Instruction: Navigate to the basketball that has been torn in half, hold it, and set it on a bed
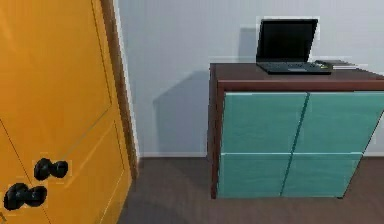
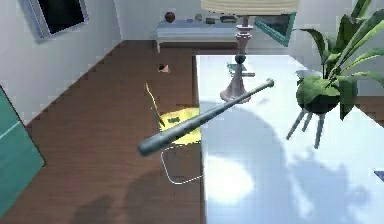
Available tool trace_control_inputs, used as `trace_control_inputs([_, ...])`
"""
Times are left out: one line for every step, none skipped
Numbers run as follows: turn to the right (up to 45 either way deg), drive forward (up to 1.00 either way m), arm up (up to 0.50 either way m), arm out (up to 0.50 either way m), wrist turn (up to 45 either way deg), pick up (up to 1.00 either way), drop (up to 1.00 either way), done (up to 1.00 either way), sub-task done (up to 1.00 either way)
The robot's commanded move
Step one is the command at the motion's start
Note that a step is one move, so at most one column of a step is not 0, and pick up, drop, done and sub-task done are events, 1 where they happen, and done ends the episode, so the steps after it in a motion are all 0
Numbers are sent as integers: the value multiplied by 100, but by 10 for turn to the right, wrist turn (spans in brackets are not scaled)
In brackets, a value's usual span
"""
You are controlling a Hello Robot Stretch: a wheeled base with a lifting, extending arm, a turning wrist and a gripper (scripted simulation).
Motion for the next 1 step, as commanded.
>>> trace_control_inputs([300, 0, 0, 0, 0, 0, 0, 0, 0])
